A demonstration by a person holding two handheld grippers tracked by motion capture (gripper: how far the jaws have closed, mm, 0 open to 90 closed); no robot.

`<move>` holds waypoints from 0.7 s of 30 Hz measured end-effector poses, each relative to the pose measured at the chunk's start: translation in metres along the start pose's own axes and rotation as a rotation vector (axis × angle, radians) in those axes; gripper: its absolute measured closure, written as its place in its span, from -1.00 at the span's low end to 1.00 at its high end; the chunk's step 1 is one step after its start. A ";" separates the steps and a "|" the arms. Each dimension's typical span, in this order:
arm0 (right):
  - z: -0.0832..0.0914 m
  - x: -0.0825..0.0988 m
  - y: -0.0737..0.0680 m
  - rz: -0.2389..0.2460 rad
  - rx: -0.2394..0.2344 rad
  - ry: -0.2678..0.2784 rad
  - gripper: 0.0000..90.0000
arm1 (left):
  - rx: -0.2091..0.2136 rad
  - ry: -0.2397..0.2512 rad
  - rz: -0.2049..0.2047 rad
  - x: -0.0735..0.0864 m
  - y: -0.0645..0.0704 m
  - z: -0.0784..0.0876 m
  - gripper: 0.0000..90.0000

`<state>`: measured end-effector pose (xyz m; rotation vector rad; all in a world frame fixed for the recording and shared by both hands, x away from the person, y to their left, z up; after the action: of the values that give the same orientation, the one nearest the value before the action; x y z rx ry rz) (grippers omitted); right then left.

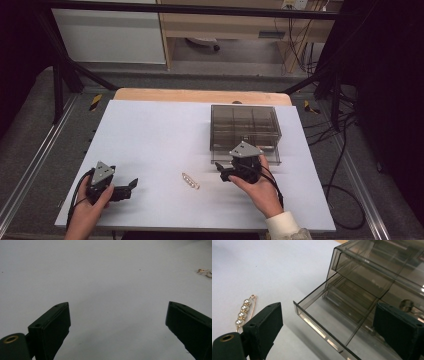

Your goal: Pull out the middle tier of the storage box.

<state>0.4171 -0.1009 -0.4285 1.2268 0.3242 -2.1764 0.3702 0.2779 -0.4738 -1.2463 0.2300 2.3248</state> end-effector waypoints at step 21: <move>0.001 -0.016 -0.029 -0.025 -0.051 -0.013 -0.86 | -0.012 0.012 0.025 0.000 -0.005 0.002 -0.88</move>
<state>0.4045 -0.0720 -0.4177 1.1868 0.3886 -2.1827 0.3705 0.2830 -0.4724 -1.2704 0.2377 2.3439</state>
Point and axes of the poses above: each handheld gripper's, and its own axes: z roughly backward along the jaws, x roughly out of its underside, y roughly to its right, the point moved 5 cm from there along -z, roughly forward along the jaws, and after that the axes turned 3 degrees about -z, right-handed, at the moved point
